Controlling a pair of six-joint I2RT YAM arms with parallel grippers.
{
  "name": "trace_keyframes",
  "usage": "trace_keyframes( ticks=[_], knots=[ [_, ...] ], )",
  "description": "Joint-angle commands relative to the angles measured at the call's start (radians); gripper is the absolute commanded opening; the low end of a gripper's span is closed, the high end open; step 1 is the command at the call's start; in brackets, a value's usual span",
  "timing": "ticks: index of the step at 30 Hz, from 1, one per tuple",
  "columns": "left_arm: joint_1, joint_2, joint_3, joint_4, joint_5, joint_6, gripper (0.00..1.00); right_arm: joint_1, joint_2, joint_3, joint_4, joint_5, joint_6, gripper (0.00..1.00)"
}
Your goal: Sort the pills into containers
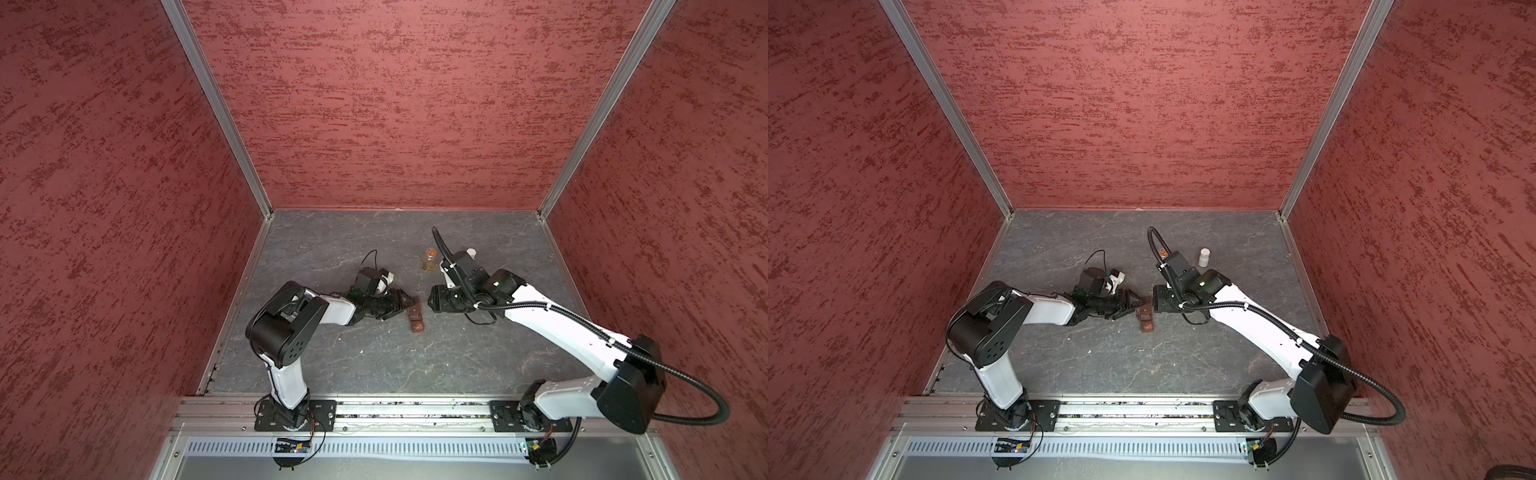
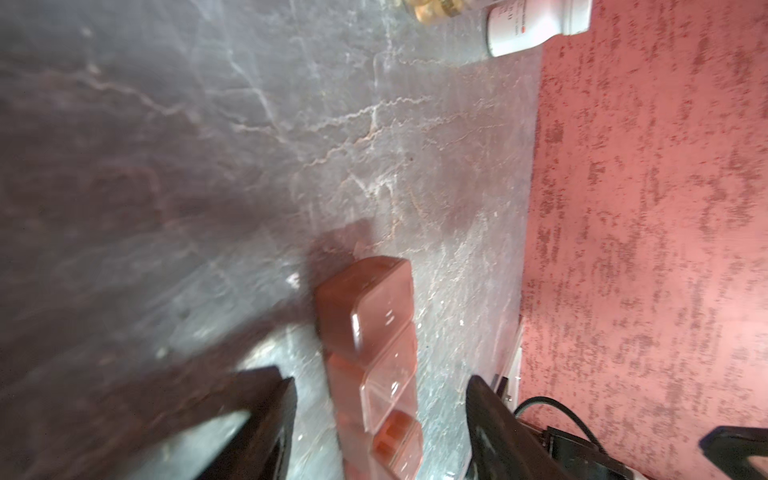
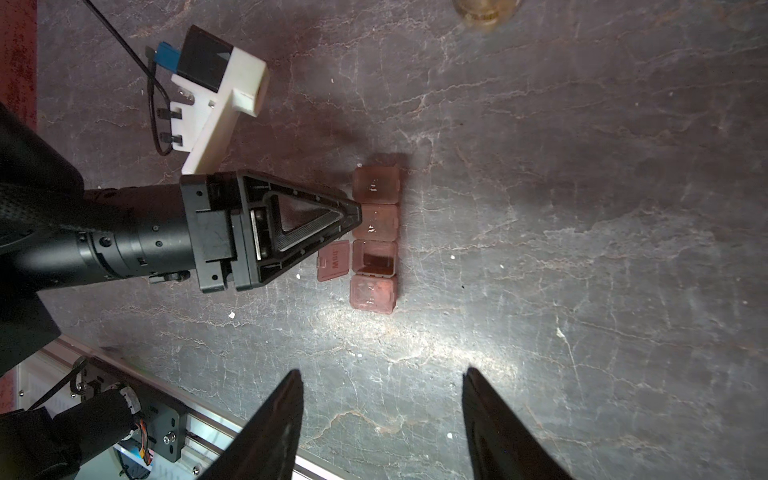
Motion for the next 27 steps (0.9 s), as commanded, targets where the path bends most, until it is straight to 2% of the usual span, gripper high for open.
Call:
trace_keyframes(
  ticks=[1, 12, 18, 23, 27],
  knots=[
    [-0.020, -0.031, 0.024, -0.154, -0.058, 0.075, 0.66, -0.006, -0.025, -0.017, 0.007, 0.023, 0.000, 0.63],
    [-0.031, -0.103, 0.011, -0.294, -0.120, 0.135, 0.57, -0.008, -0.035, -0.034, 0.015, 0.016, 0.001, 0.63],
    [-0.029, -0.106, 0.003, -0.302, -0.130, 0.142, 0.51, -0.009, -0.031, -0.042, 0.021, 0.016, -0.002, 0.63],
    [-0.027, -0.098, 0.003, -0.300, -0.133, 0.142, 0.52, -0.018, -0.016, -0.041, 0.021, 0.023, -0.004, 0.63],
    [-0.027, -0.141, -0.009, -0.280, -0.127, 0.145, 0.58, -0.036, 0.007, -0.018, 0.017, 0.033, 0.001, 0.63]
  ],
)
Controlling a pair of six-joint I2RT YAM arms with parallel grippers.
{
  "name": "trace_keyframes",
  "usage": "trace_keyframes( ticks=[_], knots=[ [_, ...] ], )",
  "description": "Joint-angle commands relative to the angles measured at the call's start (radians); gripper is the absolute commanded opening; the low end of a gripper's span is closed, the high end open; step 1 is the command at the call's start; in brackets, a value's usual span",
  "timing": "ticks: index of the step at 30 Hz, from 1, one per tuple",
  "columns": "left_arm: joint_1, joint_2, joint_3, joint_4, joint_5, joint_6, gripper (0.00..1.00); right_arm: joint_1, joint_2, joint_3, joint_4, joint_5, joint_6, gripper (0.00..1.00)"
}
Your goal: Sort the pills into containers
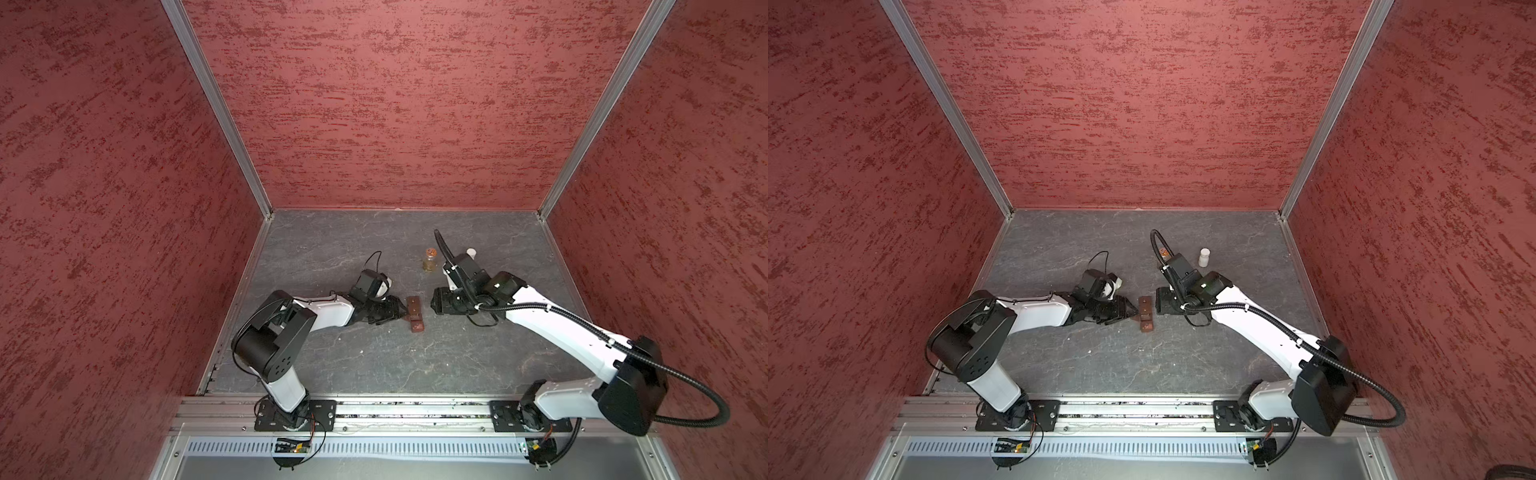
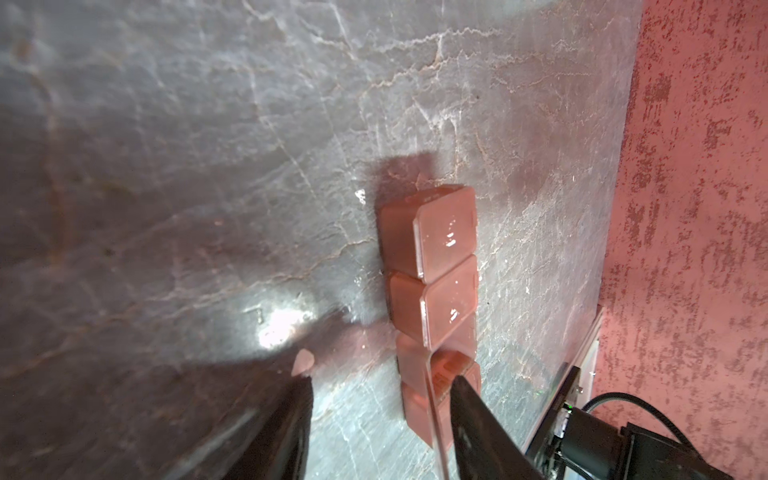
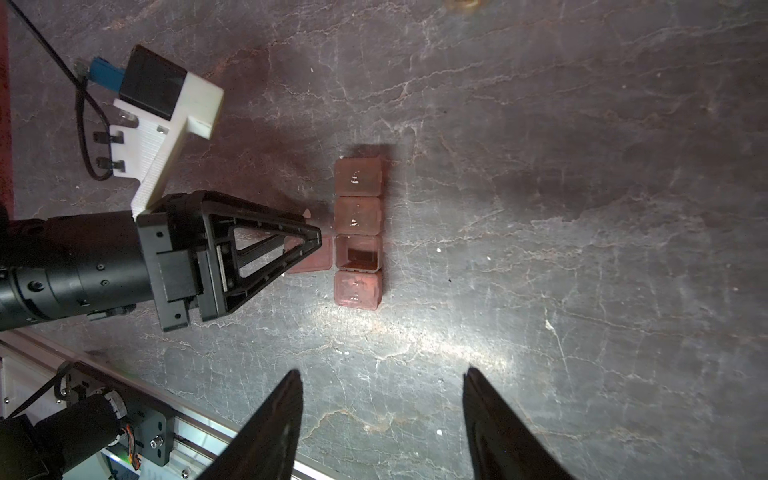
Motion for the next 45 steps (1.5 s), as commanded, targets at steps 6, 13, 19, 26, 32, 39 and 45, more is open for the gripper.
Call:
trace_keyframes(
  ticks=[6, 13, 19, 26, 32, 39, 45],
  knots=[
    [0.004, -0.182, 0.001, -0.059, -0.047, 0.069, 0.67, -0.066, 0.105, 0.149, -0.025, 0.057, 0.009, 0.63],
    [0.053, -0.366, 0.052, -0.195, -0.132, 0.190, 0.71, -0.120, 0.316, 0.423, -0.114, 0.156, 0.001, 0.65],
    [0.070, -0.497, 0.026, -0.221, -0.227, 0.284, 0.71, -0.149, 0.569, 0.723, -0.241, 0.223, -0.025, 0.66],
    [0.081, -0.542, -0.011, -0.177, -0.246, 0.314, 0.71, -0.185, 0.769, 0.976, -0.364, 0.280, -0.021, 0.68],
    [0.081, -0.525, -0.026, -0.139, -0.245, 0.315, 0.71, -0.199, 0.871, 1.066, -0.396, 0.225, -0.034, 0.67],
    [0.084, -0.521, -0.034, -0.129, -0.252, 0.319, 0.71, -0.209, 0.944, 1.143, -0.417, 0.206, -0.046, 0.65],
    [0.087, -0.517, -0.032, -0.124, -0.247, 0.317, 0.71, -0.218, 0.973, 1.168, -0.418, 0.191, -0.050, 0.58]
  ],
)
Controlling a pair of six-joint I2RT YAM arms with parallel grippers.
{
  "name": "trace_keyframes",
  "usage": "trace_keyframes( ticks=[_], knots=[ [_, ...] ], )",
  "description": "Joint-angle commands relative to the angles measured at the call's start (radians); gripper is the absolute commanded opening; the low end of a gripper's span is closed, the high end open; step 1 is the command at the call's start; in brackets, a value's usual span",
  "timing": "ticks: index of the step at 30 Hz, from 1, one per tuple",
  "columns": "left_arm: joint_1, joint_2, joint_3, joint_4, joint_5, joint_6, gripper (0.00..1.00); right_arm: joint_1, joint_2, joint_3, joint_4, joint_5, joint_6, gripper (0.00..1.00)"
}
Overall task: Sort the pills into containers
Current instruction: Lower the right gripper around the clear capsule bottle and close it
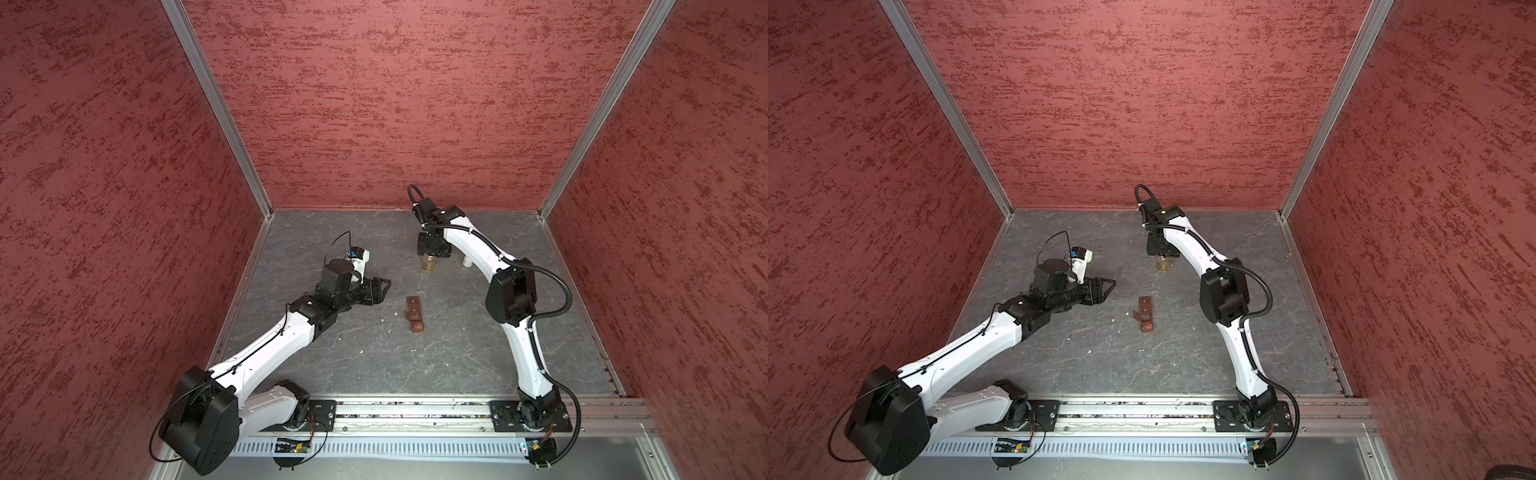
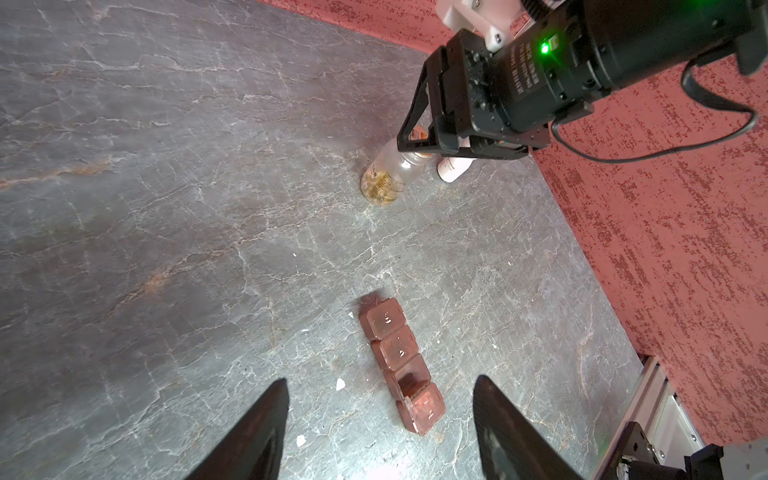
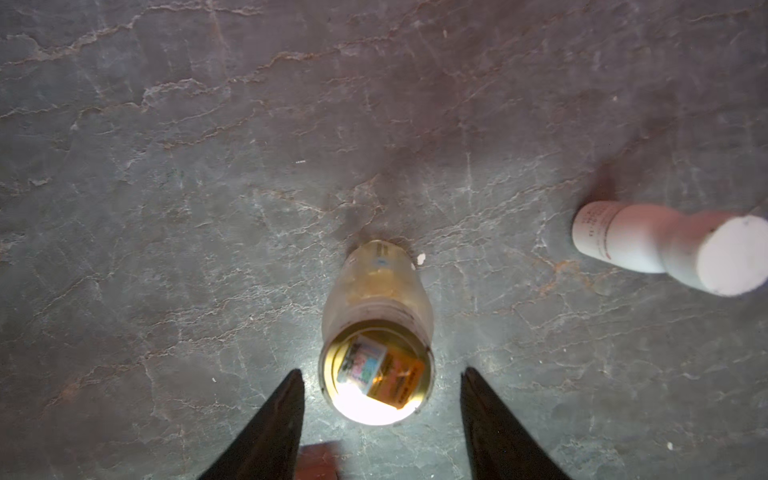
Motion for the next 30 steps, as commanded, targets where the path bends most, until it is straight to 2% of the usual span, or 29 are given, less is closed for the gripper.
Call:
trace_keyframes(
  ticks=[1, 12, 21, 26, 30],
  knots=[
    [0.006, 0.003, -0.009, 0.020, -0.008, 0.022, 0.71, -0.015, 0.022, 0.047, -0.027, -0.015, -0.009, 0.57],
    [0.018, -0.048, -0.030, 0.014, -0.010, 0.013, 0.71, -0.018, 0.051, 0.086, -0.031, -0.028, -0.027, 0.39],
    [0.027, -0.090, -0.044, -0.008, -0.010, 0.020, 0.71, -0.018, 0.024, 0.117, -0.066, -0.029, -0.022, 0.33],
    [0.027, -0.103, -0.050, 0.008, -0.013, 0.035, 0.71, -0.012, -0.053, 0.114, -0.094, -0.056, -0.021, 0.34],
    [0.028, -0.101, -0.076, 0.092, -0.012, 0.064, 0.71, 0.005, -0.147, 0.060, -0.100, -0.091, -0.022, 0.34]
  ],
)
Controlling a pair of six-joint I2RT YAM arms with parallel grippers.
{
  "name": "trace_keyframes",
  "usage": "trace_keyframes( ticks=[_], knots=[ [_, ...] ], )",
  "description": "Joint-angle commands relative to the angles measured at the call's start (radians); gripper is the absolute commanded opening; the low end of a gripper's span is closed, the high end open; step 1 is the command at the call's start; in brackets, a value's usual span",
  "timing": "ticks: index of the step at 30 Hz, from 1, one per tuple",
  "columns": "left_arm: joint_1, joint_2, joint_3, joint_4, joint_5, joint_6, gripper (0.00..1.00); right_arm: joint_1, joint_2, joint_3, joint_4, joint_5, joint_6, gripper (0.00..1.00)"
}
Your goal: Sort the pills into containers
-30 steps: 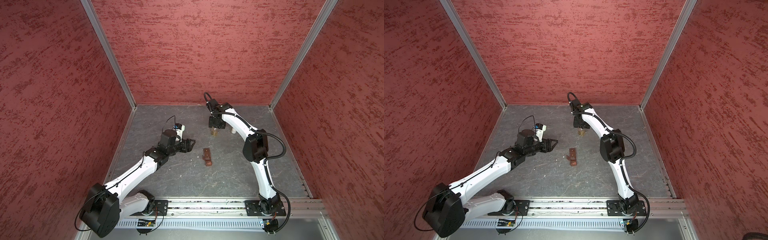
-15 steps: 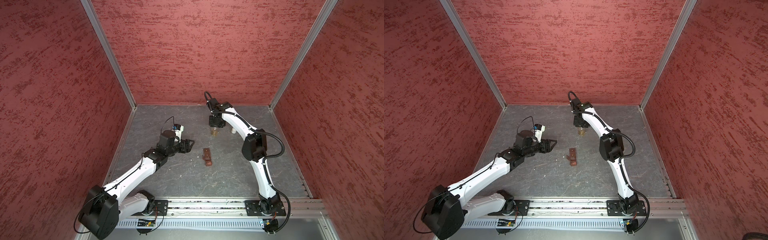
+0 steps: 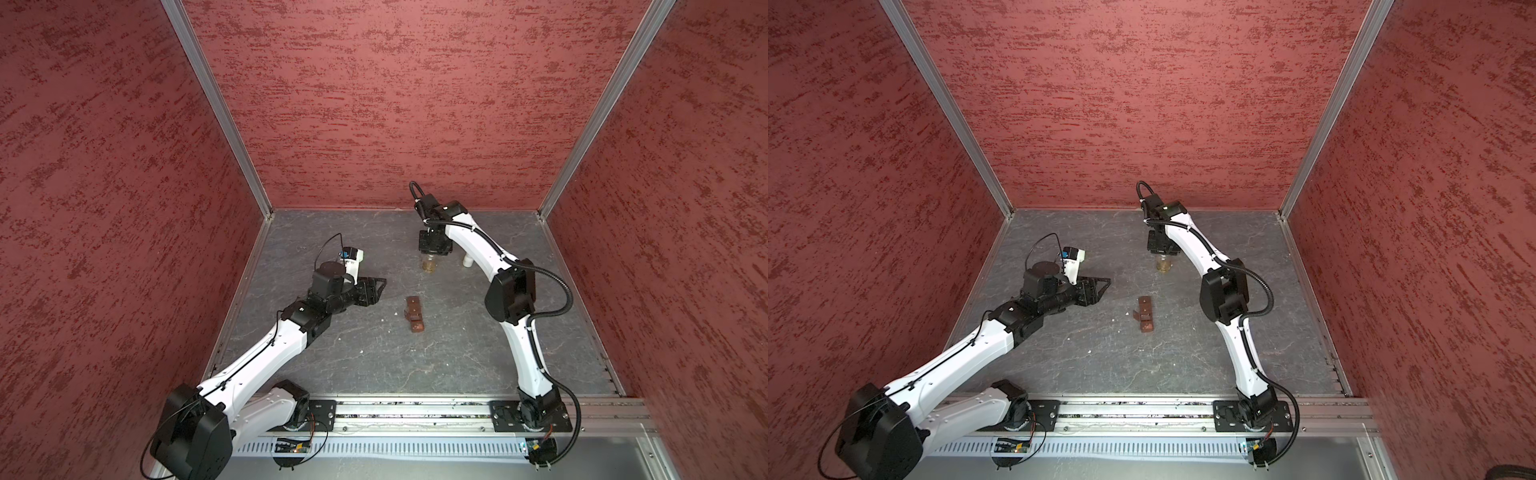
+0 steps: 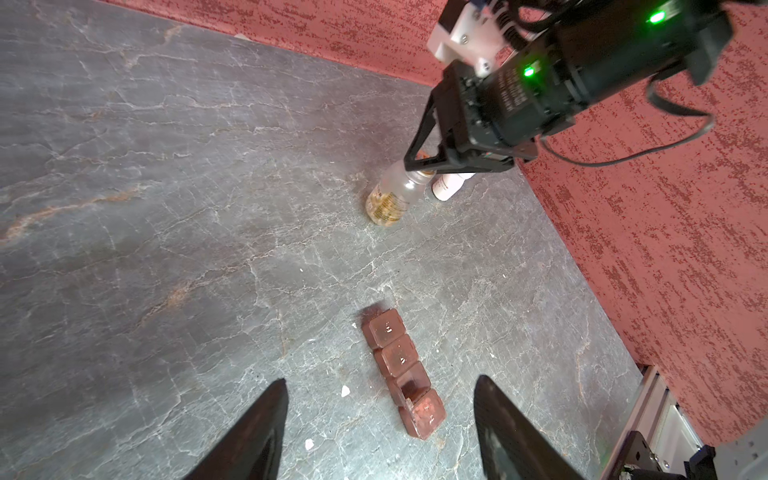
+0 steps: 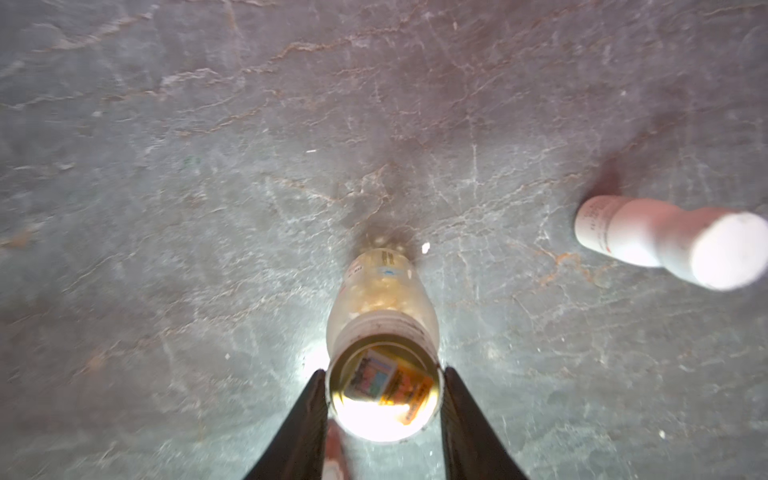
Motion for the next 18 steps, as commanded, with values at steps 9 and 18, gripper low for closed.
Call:
trace_keyframes(
  ticks=[9, 18],
  knots=[
    [-0.045, 0.070, -0.215, 0.676, 0.142, 0.278, 0.71, 0.023, -0.413, -0.248, 0.034, -0.157, -0.007, 0.35],
    [-0.163, 0.378, -0.169, 1.113, 0.252, 0.507, 0.83, 0.022, -0.597, -0.346, -0.001, -0.275, -0.031, 0.35]
  ],
)
